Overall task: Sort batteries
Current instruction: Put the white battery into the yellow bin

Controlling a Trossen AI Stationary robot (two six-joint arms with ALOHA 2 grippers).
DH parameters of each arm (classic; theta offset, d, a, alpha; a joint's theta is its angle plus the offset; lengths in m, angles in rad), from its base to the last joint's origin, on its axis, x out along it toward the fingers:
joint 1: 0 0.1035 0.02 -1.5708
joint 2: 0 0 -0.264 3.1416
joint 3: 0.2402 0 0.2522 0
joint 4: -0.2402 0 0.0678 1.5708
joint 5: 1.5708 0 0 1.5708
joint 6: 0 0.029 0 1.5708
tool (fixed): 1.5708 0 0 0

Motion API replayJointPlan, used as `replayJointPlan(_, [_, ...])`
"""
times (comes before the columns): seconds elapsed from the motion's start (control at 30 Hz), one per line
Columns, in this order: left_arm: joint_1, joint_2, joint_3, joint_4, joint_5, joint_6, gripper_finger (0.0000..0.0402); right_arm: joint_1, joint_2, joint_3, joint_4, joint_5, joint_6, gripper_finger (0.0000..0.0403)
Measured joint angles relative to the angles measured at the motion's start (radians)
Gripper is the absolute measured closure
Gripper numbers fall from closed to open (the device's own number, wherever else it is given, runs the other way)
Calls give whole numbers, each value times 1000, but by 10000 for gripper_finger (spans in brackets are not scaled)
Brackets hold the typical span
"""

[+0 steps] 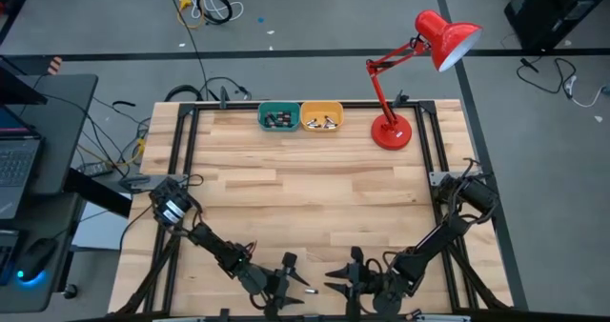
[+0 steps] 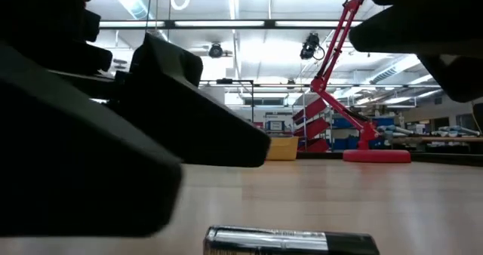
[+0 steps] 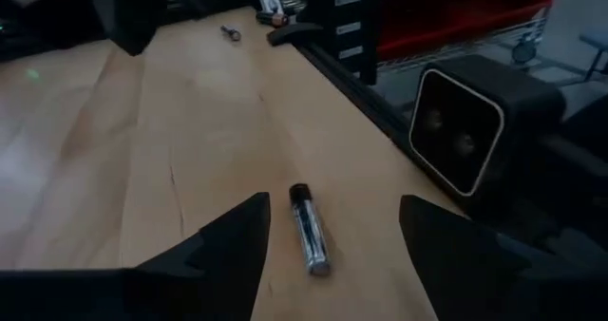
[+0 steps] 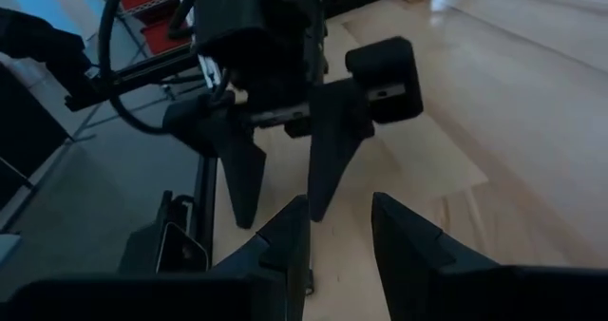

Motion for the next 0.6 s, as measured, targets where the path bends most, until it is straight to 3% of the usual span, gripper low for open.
replayJointPlan(0.23, [18, 16, 17, -2, -60, -34, 151, -3, -1, 0, 10, -3, 11, 300])
replayJointPlan(0.6, [32, 27, 15, -58, -63, -132, 183, 3, -1, 0, 29, -9, 12, 300])
